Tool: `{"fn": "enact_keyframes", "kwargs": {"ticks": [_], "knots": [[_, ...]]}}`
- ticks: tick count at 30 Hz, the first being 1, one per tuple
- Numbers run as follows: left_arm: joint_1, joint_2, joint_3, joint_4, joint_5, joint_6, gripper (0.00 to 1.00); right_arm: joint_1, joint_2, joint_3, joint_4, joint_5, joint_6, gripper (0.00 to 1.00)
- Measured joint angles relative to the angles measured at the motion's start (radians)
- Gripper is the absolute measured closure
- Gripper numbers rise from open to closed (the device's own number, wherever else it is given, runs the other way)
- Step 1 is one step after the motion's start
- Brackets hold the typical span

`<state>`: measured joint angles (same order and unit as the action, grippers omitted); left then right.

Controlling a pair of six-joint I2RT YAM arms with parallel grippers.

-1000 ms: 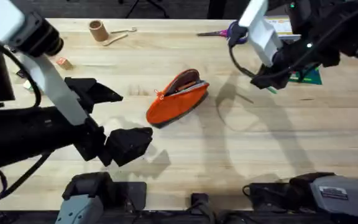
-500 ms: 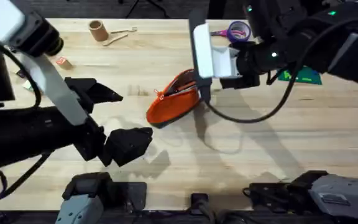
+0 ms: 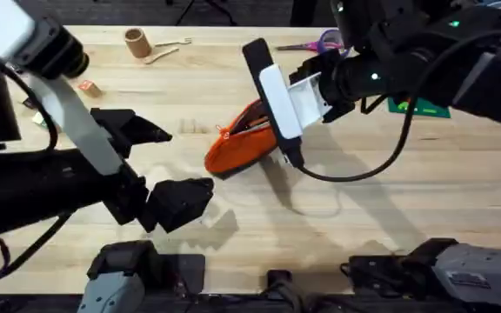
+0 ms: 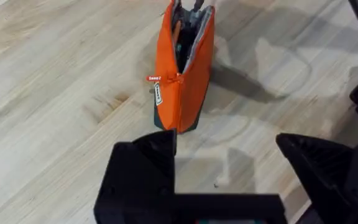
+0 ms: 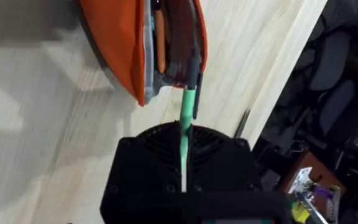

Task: Unzip the bag, pick up the pens from the table one at a time and place them inside, then zip the bag closed.

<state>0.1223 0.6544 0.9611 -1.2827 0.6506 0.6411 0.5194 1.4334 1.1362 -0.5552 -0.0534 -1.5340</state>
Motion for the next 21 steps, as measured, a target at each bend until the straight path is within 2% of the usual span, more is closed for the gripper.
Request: {"fn": "enact_keyframes", "kwargs": {"ticks": [11,21], "knots": [[0.0,0.0,0.0,0.0,0.0,0.0,0.007,0.002,0.004,0.0,0.003,-0.084,-0.073,0.968],[0.0,0.0,0.0,0.0,0.0,0.0,0.007,0.002,0.098,0.002,0.025,-0.098,-0.087,0.968]]}}
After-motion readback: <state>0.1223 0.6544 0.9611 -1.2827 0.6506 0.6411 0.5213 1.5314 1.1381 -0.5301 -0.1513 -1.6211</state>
